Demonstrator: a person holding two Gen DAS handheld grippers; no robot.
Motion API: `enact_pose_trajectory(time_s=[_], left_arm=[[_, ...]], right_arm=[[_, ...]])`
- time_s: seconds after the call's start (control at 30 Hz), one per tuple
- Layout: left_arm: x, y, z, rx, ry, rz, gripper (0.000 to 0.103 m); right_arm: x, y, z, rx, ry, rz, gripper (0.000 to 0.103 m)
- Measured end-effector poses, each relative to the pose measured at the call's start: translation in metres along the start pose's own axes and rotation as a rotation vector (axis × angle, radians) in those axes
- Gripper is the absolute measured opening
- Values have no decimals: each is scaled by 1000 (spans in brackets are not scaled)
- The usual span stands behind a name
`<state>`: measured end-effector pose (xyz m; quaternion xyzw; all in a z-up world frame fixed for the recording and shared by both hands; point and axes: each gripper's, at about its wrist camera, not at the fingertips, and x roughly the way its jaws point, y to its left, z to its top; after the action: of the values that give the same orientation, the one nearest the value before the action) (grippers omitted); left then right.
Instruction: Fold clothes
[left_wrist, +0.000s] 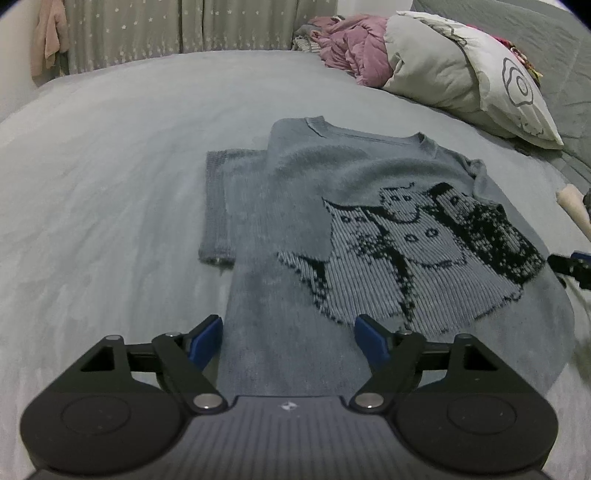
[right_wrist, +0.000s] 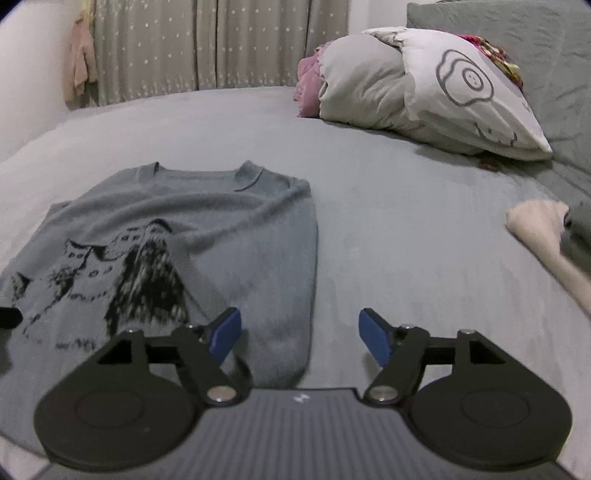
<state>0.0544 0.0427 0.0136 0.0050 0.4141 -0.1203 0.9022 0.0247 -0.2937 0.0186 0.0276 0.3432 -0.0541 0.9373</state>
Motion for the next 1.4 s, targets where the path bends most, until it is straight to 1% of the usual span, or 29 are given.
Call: enact_pose_trajectory(time_s=[0.13, 0.2, 0.27, 0.33, 0.5, 0.53, 0.57, 0.6, 0.63, 0.67, 0.7, 0.73, 0.8, 0.83, 0.9, 0.93, 0.97, 1.0, 1.03, 1.07, 1.13, 1.17, 1.27, 1.33, 1.4], left_arm=[[-14, 7, -10, -32, 25, -29, 79], [-20, 9, -14, -42, 37, -42, 79], [-26, 9, -18, -45, 54, -58, 79], [-34, 8, -25, -37, 76, -76, 79], [-48, 3, -46, -9, 67, -57, 79], [-51, 1, -50, 1, 59, -52, 78], [-54, 0, -53, 13, 49, -49, 76], [-55, 0, -54, 16, 43, -52, 73], [-56, 1, -55, 14, 40, -58, 68], [-57, 3, -56, 12, 37, -65, 63], [-57, 4, -56, 9, 34, -71, 61], [-58, 6, -57, 6, 32, -78, 57], [-61, 9, -59, 1, 30, -91, 56], [-61, 10, -59, 2, 32, -96, 56], [-63, 12, -60, 6, 35, -104, 56], [-63, 12, -60, 9, 37, -105, 56], [-63, 12, -61, 14, 40, -105, 56], [-63, 12, -61, 22, 47, -105, 56], [-62, 12, -60, 28, 53, -103, 56], [-62, 12, -60, 29, 59, -102, 56], [-62, 13, -59, 24, 66, -102, 56], [-62, 13, -58, 23, 69, -100, 54], [-63, 11, -58, 32, 69, -98, 49], [-62, 8, -57, 45, 70, -91, 49], [-61, 6, -58, 53, 72, -83, 49]], right_arm=[[1, -8, -11, 53, 31, 47, 75], [1, -10, -15, 45, 39, 63, 76], [1, -8, -18, 5, 32, 85, 76], [5, -3, -19, -57, 10, 82, 75], [18, 16, -14, -245, -73, 50, 72], [20, 19, -13, -282, -86, 44, 66], [22, 22, -12, -307, -91, 33, 57], [26, 25, -10, -340, -96, 15, 35], [28, 26, -7, -355, -95, 4, 15], [29, 24, -3, -343, -87, 1, 9], [30, 19, 5, -310, -87, -2, 4], [28, 10, 12, -266, -100, -12, 3], [25, -11, 26, -157, -125, -52, 3], [25, -27, 32, -76, -123, -83, 3], [29, -52, 36, 58, -82, -118, 4], [32, -65, 36, 127, -52, -130, 7], [34, -73, 34, 165, -28, -134, 11], [37, -82, 32, 208, 4, -138, 20], [38, -87, 29, 226, 20, -146, 26], [37, -88, 27, 219, 22, -157, 27], [33, -87, 25, 202, 19, -156, 35], [30, -87, 24, 201, 19, -144, 36], [16, -87, 18, 232, 27, -49, 44], [9, -85, 10, 264, 52, 39, 48], [9, -82, -1, 297, 91, 143, 49]])
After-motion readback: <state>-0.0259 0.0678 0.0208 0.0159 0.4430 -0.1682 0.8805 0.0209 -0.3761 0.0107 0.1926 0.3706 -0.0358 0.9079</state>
